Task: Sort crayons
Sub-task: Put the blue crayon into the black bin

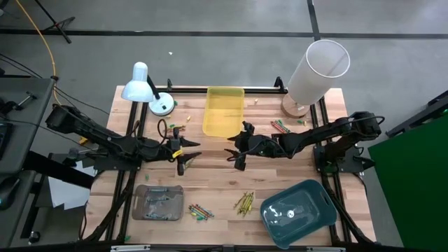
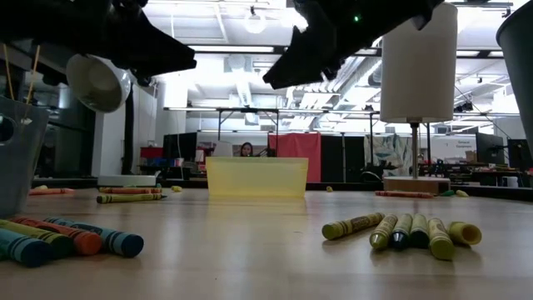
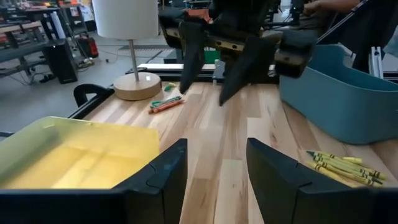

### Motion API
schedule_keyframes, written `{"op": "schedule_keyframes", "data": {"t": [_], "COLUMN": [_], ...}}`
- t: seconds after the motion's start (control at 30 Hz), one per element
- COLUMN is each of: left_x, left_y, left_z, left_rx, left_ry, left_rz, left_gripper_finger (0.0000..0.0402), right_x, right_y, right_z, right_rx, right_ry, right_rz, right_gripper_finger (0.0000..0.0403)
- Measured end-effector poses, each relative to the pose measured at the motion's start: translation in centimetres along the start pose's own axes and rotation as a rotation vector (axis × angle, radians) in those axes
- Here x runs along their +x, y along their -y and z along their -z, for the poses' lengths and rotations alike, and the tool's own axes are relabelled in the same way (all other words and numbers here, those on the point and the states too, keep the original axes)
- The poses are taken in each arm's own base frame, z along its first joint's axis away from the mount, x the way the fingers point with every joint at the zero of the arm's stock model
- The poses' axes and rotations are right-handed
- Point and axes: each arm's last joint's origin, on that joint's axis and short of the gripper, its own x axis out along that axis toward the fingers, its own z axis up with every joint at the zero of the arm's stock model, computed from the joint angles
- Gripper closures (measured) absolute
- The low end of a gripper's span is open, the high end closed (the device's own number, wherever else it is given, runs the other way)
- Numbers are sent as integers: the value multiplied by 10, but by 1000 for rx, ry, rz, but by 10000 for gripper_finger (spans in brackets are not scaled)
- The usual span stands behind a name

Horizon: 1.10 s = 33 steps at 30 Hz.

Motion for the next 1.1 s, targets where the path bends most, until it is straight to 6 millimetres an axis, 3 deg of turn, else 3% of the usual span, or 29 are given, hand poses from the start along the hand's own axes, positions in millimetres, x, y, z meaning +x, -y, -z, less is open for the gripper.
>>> {"op": "schedule_keyframes", "data": {"t": [0.13, 0.23, 0.47, 0.6, 0.83, 1.1], "left_x": [-1, -4, -12, -15, -22, -28], "left_y": [-3, -5, -7, -6, -1, 12], "left_z": [-2, -6, -15, -17, -17, -15], "left_rx": [1, -19, -81, -117, -147, -186], "left_ry": [12, 32, 79, 85, 76, 59], "left_rz": [-44, -51, -25, -11, 32, 108], "left_gripper_finger": [252, 252, 252, 252, 252, 252], "right_x": [1, -3, -3, 9, 42, 71], "right_y": [-17, -51, -141, -176, -217, -238], "right_z": [-2, 7, 5, -3, -9, 2], "right_rx": [221, 241, 124, 105, 85, 174], "right_ry": [13, -77, -287, -396, -471, -564], "right_rz": [-242, -360, -367, -342, -316, -187], "right_gripper_finger": [208, 208, 208, 208, 208, 208]}}
